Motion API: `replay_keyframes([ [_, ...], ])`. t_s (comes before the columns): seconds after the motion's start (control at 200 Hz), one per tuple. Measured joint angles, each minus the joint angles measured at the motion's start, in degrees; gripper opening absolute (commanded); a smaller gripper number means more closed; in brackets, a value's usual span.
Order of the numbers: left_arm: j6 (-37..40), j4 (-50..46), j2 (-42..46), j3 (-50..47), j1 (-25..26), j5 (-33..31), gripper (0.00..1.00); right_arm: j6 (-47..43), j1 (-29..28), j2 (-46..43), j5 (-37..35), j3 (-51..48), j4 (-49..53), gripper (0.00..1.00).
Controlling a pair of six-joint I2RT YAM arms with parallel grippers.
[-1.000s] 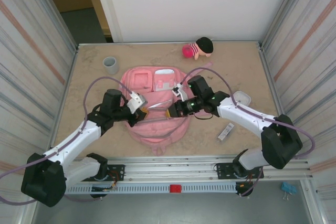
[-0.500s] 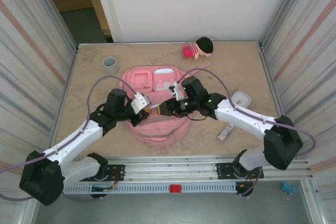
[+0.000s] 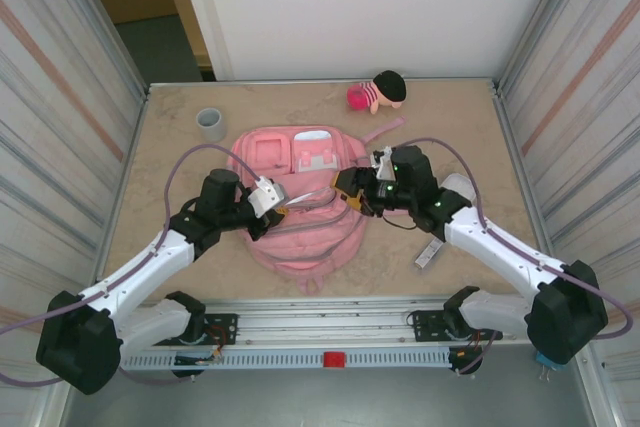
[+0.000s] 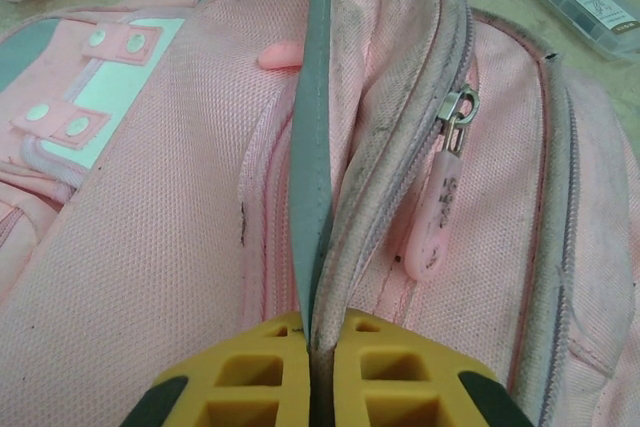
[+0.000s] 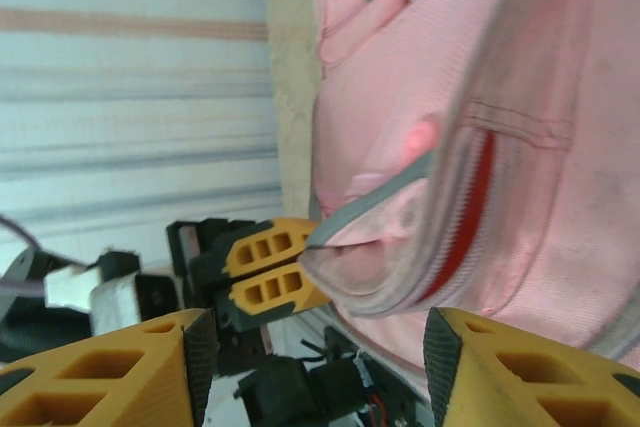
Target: Pack books, pencil case, and school supplies into a backpack
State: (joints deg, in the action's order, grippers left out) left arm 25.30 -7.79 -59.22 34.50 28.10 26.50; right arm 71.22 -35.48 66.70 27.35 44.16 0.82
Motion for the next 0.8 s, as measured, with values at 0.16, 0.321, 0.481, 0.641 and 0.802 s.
replay_keyframes([
  [0.16, 0.20, 0.02, 0.22, 0.00, 0.00, 0.04, 0.09, 6.32, -1.29, 1.86, -3.19, -1.70, -2.21, 0.59],
  [0.321, 0.44, 0.17, 0.33, 0.00, -0.02, 0.42, 0.09, 10.05, -2.08, 5.05, -3.80, -1.81, -7.19, 0.58],
  [0.481, 1.01, -0.04, 0.33, 0.00, -0.04, 0.44, 0.09, 12.26, -2.89, 8.39, -3.37, -1.79, -10.80, 0.54],
  [0.641, 1.95, -0.31, 0.48, 0.00, -0.28, 0.68, 0.09, 13.53, -2.93, 9.84, -3.34, -1.66, -12.81, 0.33],
  [0.802, 2.16, -0.44, 0.72, 0.00, -0.26, 0.39, 0.22, 14.21, -2.93, 10.78, -3.26, -1.55, -12.83, 0.11],
])
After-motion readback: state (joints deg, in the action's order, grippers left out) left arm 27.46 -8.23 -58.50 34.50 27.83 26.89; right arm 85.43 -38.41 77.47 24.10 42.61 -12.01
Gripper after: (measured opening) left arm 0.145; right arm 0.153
